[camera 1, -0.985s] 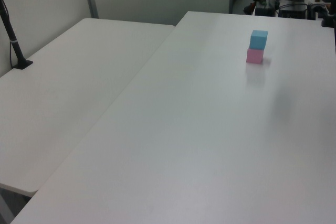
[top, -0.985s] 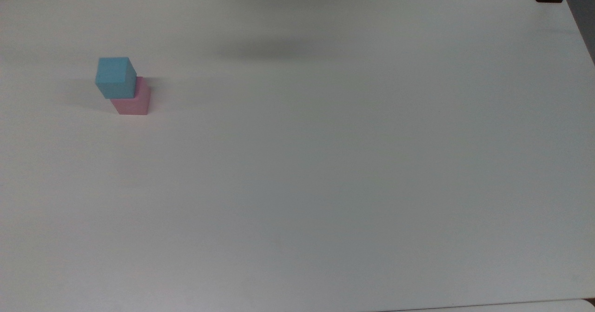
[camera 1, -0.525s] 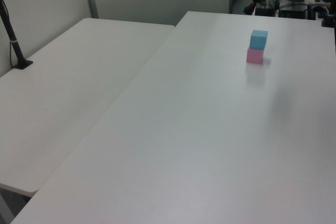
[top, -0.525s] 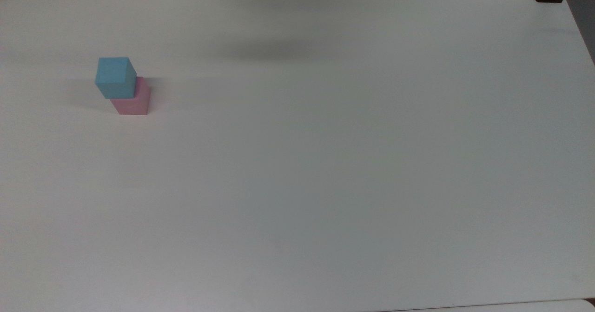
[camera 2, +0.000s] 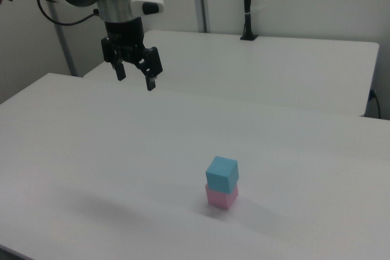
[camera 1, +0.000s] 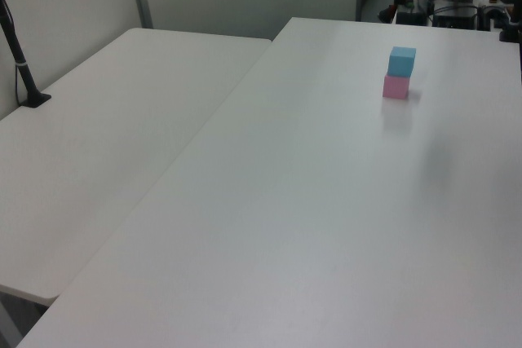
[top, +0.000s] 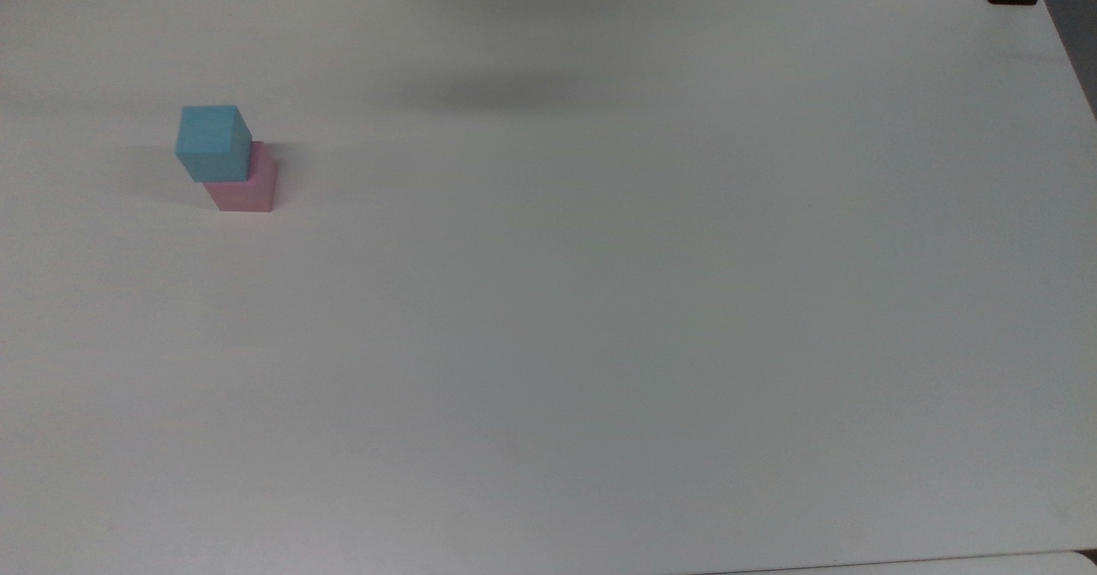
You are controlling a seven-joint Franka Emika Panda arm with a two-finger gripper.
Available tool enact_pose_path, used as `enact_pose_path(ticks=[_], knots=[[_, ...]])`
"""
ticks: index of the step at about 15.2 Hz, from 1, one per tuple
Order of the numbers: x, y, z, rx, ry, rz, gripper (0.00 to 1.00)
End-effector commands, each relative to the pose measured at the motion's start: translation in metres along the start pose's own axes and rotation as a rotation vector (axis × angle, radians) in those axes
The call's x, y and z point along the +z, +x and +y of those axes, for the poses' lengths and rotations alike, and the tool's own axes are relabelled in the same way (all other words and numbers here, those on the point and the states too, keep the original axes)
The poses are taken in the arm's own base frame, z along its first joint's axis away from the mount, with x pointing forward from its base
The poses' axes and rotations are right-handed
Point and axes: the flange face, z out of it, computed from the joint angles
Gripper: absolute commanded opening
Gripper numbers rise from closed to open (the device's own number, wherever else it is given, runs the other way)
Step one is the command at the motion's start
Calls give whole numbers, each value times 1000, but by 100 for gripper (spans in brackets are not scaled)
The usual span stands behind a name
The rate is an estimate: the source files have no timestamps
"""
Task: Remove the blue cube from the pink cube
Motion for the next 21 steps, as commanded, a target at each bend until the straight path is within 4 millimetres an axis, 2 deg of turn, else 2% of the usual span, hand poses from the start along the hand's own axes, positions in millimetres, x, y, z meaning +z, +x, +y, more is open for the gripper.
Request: enact_pose_path(ticks=[1,21], knots=[[-2,-1,-3,-3,23,-12,100],[-5,-4,-8,-16,11,-27,100]])
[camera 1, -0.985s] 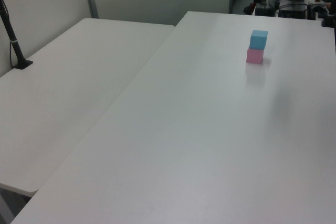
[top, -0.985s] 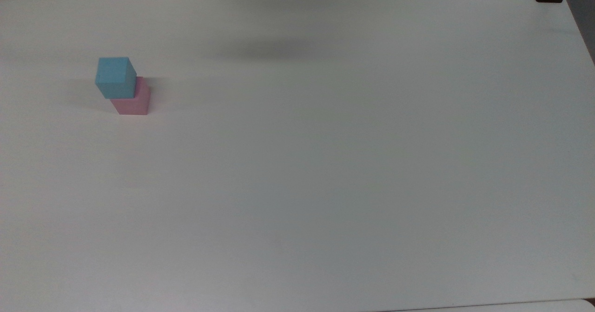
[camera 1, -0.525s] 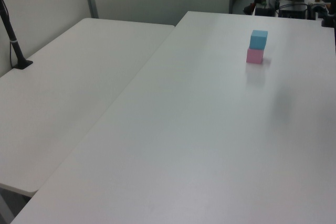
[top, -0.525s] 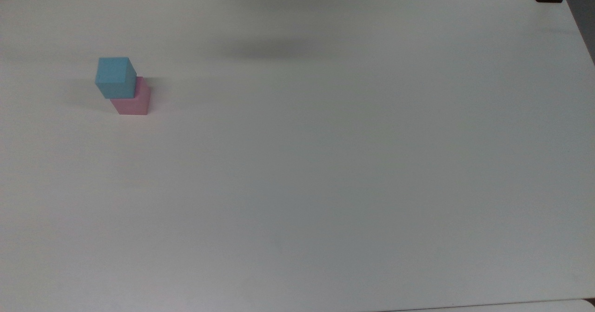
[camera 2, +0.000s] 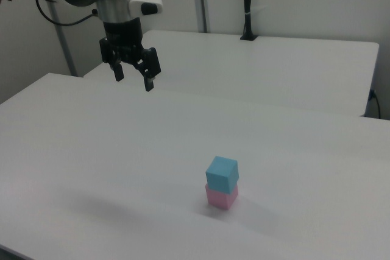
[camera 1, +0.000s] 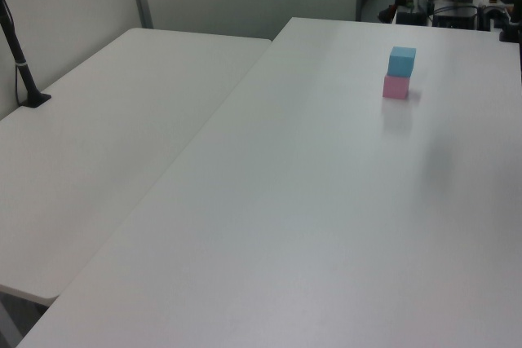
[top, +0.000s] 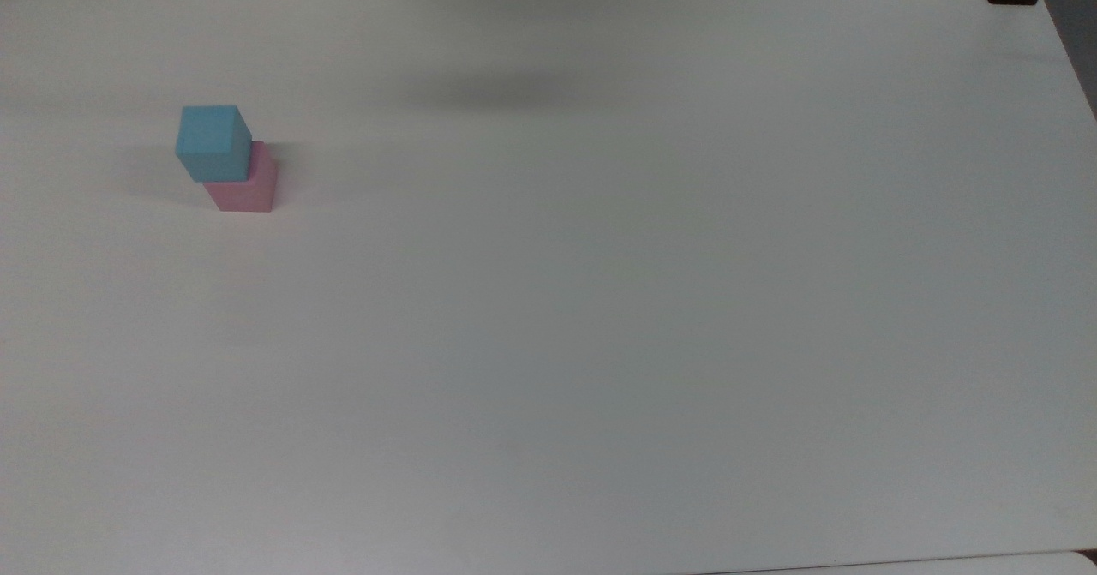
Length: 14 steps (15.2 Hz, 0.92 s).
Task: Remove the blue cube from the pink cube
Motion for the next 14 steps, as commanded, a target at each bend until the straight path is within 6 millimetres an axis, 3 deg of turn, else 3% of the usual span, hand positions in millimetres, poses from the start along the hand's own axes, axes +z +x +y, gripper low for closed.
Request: enact_pose_path(ticks=[1,7,10,14], knots=[[-6,-3,-4,-11,8,-13,100],[-17,-13,12,3,-79,-58,100],[-12,-14,36,-38,-118,-83,100],[-6,-21,88,-183,-105,-101,100]])
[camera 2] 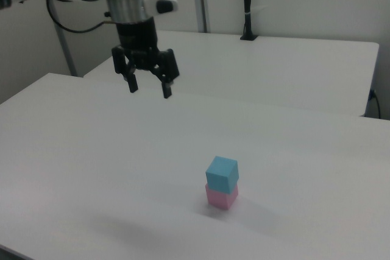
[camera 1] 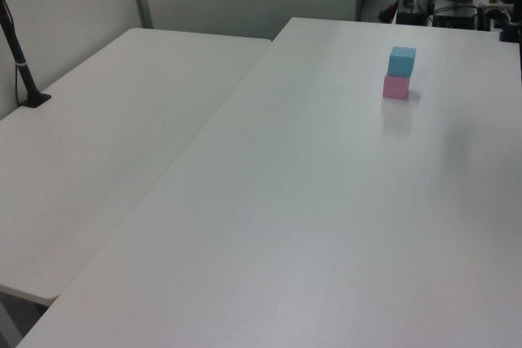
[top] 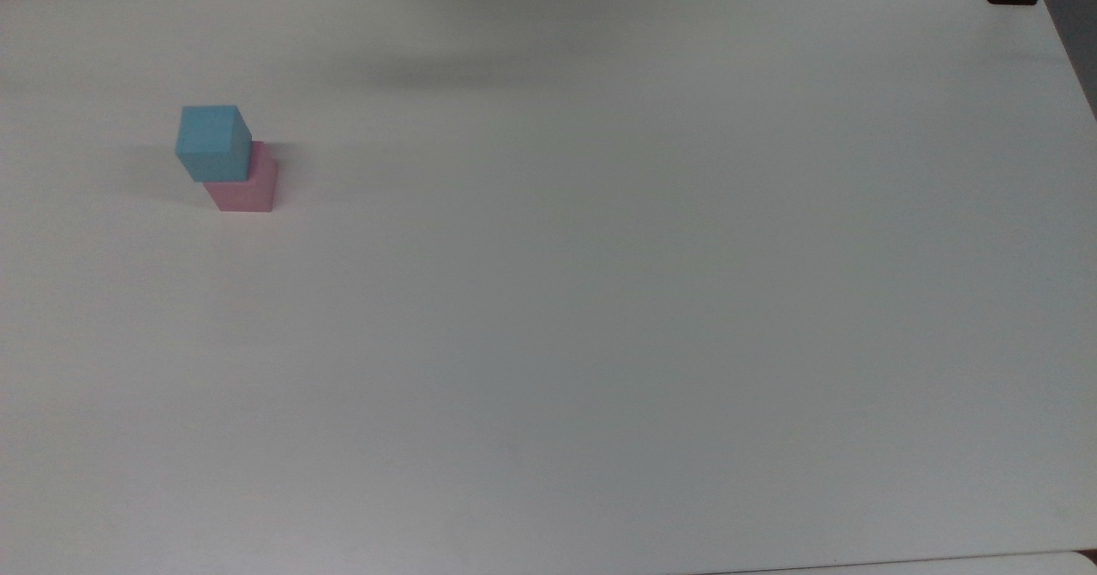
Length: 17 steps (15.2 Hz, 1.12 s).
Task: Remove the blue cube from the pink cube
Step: 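Move the open gripper over the blue cube and lower around it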
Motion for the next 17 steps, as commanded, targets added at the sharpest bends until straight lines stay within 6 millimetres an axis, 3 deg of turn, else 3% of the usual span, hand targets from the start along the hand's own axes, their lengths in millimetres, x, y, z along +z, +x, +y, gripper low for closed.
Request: enact_pose_path(ticks=[1,5,10,15,17], knots=[[13,-12,45,-136,5,-24,100],[52,-3,82,-83,3,33,100],[110,28,96,-21,0,70,100],[160,36,108,-31,-2,54,100],[170,40,111,-27,-6,57,100]])
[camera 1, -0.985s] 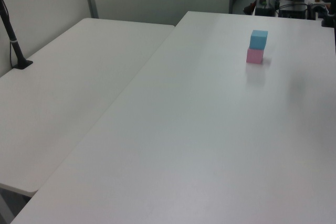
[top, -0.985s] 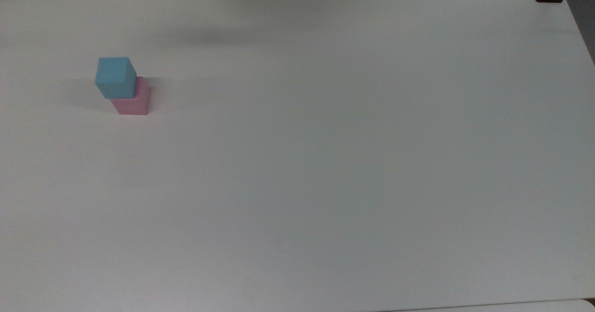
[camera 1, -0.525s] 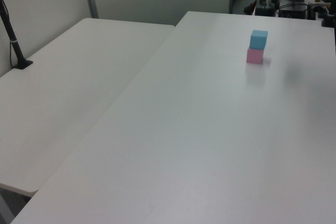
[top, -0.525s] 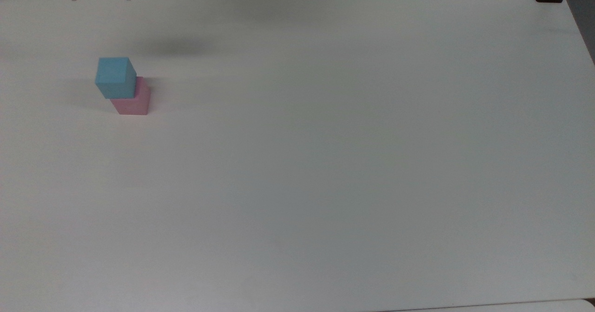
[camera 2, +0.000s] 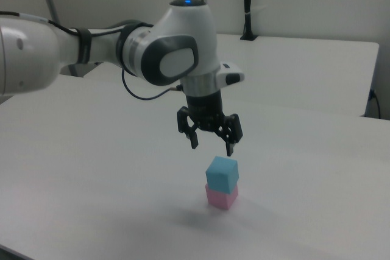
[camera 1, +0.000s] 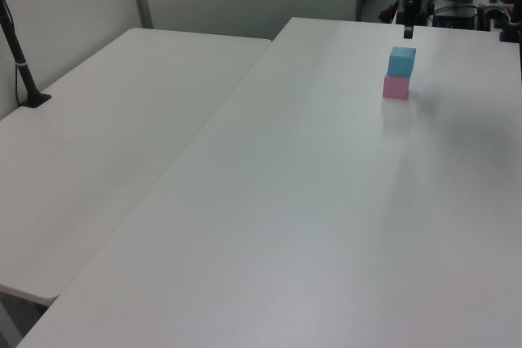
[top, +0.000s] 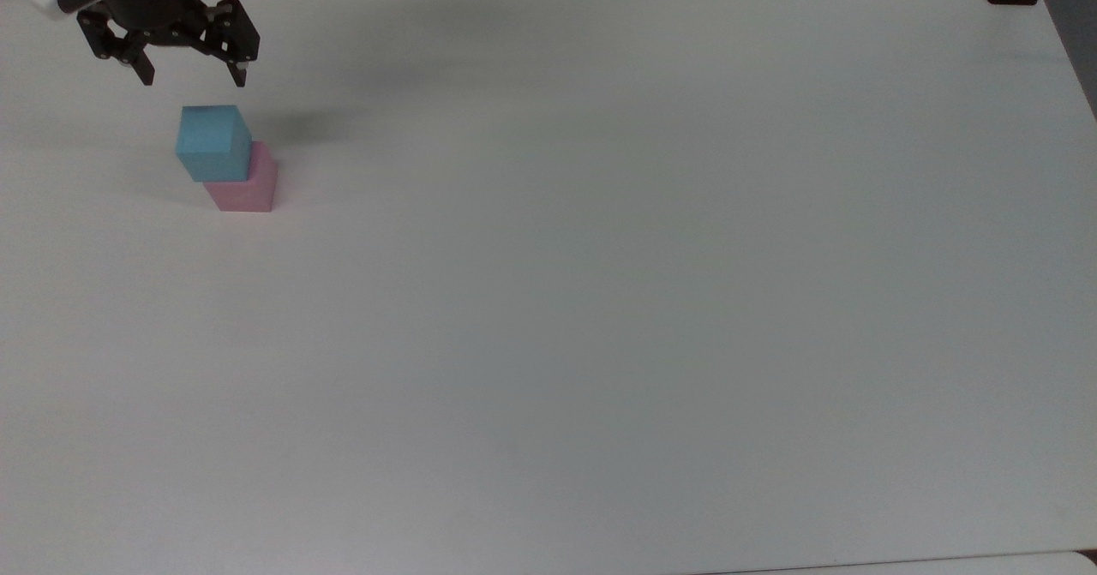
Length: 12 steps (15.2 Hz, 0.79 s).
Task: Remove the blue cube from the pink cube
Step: 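Move the open gripper over the blue cube and lower around it, then close the gripper on the blue cube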
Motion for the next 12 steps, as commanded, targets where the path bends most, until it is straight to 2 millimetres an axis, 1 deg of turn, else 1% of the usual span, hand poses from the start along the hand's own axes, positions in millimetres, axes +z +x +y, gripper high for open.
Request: enact_pose_path(ticks=[1,4,6,7,11,12], knots=[[20,3,8,8,-2,29,100],[43,10,11,10,1,12,100],[48,12,13,11,-4,20,100],[54,14,13,11,-3,16,100],[71,19,7,-1,8,-9,99],[73,19,7,-3,8,-11,92]])
